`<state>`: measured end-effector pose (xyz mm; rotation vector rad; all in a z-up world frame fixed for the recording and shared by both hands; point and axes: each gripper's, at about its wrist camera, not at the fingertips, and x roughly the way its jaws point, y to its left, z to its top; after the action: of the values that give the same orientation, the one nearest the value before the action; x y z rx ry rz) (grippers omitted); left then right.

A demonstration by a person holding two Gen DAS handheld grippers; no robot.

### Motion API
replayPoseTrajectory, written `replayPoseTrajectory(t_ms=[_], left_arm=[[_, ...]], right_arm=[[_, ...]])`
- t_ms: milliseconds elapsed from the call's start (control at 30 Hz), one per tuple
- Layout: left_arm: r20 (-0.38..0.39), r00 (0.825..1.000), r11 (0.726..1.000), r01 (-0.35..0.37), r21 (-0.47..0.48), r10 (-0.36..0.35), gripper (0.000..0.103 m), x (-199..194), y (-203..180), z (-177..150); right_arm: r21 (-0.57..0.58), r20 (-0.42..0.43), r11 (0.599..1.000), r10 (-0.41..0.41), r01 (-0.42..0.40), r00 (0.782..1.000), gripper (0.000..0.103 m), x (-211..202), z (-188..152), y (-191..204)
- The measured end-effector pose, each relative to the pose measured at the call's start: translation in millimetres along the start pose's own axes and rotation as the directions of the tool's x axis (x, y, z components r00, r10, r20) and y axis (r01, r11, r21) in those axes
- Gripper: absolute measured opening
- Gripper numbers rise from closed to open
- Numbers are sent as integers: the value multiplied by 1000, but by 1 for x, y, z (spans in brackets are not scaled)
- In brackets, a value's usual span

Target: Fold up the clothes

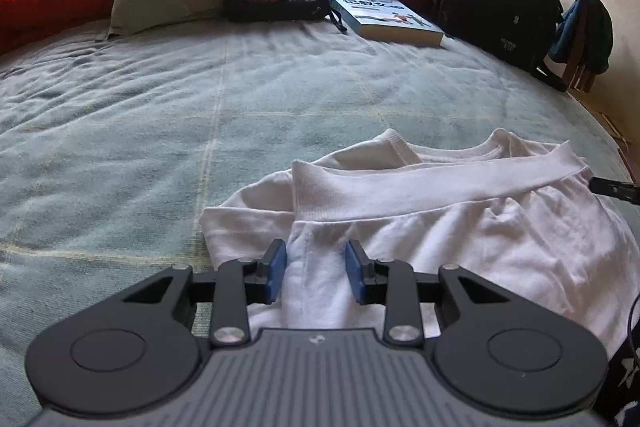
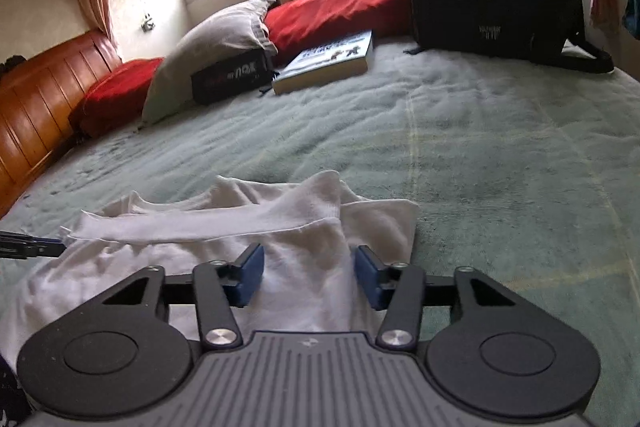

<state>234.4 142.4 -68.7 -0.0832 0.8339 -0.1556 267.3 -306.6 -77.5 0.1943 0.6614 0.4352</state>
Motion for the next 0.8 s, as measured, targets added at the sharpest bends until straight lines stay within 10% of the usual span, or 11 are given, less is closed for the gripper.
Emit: replayPoseTrajectory(t_ms=[200, 367, 800], left_arm=[[-6, 1000, 1000, 20, -22, -20, 19, 7, 4, 4], [50, 999, 1000, -7, 16, 6, 9, -5, -7, 2], [41, 998, 997, -52, -57, 55, 11, -8, 3, -4]], right_arm=[[-24, 2, 1000, 13, -13, 1000, 44, 5, 3, 3], [-26, 27, 999, -18, 19, 999, 8, 0, 1, -1], [-90, 3, 994, -65, 65, 998, 8, 15, 13, 6]])
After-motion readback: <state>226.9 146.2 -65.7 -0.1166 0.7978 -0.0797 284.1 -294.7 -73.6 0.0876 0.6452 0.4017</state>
